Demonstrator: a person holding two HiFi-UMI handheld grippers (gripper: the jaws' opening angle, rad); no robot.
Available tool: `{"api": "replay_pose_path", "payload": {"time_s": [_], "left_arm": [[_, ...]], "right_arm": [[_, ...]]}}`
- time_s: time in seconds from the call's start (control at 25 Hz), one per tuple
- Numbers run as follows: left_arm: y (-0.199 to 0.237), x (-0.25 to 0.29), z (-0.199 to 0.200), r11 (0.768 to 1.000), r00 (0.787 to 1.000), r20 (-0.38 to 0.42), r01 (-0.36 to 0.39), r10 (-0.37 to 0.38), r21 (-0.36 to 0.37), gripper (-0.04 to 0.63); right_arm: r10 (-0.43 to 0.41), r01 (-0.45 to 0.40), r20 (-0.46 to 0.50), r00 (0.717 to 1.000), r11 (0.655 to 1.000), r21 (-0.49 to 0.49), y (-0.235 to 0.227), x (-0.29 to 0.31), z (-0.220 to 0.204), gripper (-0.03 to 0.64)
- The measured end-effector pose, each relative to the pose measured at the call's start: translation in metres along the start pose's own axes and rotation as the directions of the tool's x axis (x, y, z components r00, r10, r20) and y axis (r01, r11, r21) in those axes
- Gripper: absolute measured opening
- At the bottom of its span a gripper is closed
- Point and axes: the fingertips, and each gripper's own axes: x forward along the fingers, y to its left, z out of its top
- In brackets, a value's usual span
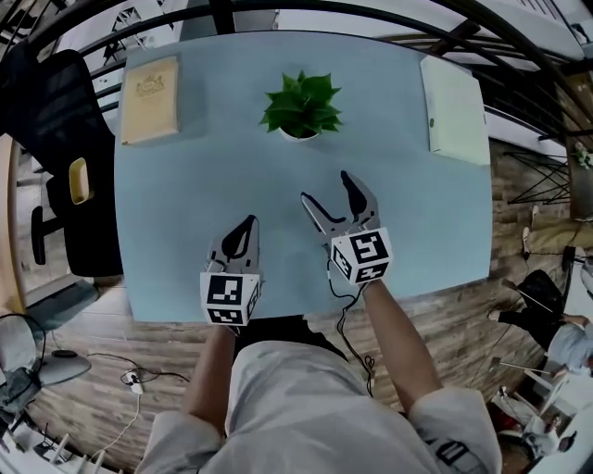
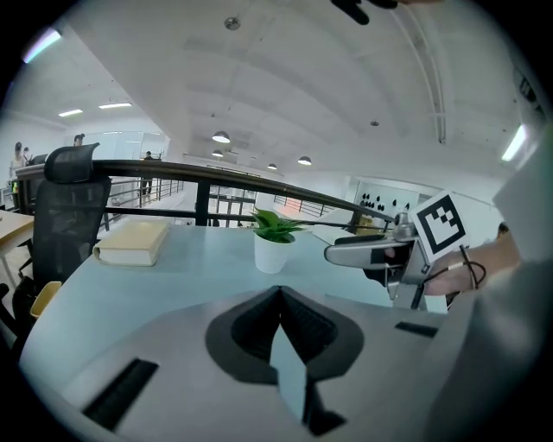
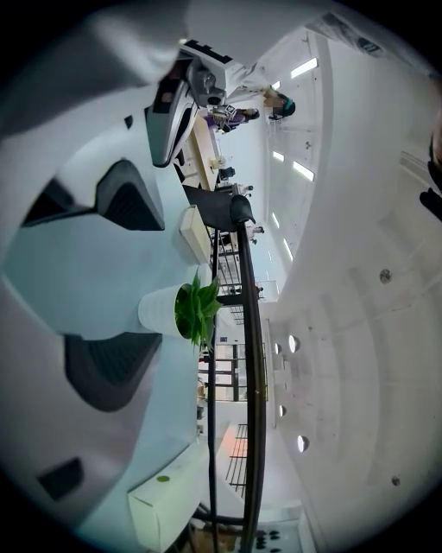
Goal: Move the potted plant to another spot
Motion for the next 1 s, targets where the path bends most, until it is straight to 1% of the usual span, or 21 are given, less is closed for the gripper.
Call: {"api": "replay_pose_path", "payload": {"time_s": [0.08, 0.2, 0.4, 0.6, 0.84, 1.0], "left_arm": [[0.007, 0.006, -0.001, 1.0, 1.0, -0.008, -0.006, 0.006, 0.011, 0.011], [0.016, 0.017, -0.003, 1.0, 1.0, -0.016, -0.005, 0.006, 0.007, 0.011], [0.03, 0.031, -0.002, 1.0, 1.0, -0.027, 0.002, -0.002, 0.004, 0.011], [0.038, 0.045, 0.003, 0.999, 0.999, -0.036, 0.023, -0.022, 0.028, 0.011], [0.058, 0.058, 0.006, 0.999, 0.999, -0.036, 0.024, -0.025, -0.028, 0.011], [0.066, 0.066, 0.008, 0.999, 0.998, -0.045, 0.039, -0.04, -0.026, 0.011]], "right_arm": [[0.001, -0.001, -0.005, 1.0, 1.0, 0.001, -0.002, 0.013, 0.0, 0.375], [-0.005, 0.005, -0.015, 1.0, 1.0, 0.005, -0.005, 0.031, -0.003, 0.385], [-0.044, 0.045, -0.023, 0.999, 0.998, 0.037, -0.015, 0.057, -0.007, 0.417], [-0.081, 0.082, -0.026, 0.996, 0.995, 0.057, -0.026, 0.08, -0.006, 0.445], [-0.131, 0.133, -0.027, 0.991, 0.988, 0.077, -0.035, 0.104, -0.004, 0.462], [-0.154, 0.157, -0.036, 0.987, 0.984, 0.084, -0.038, 0.118, -0.004, 0.476]]}}
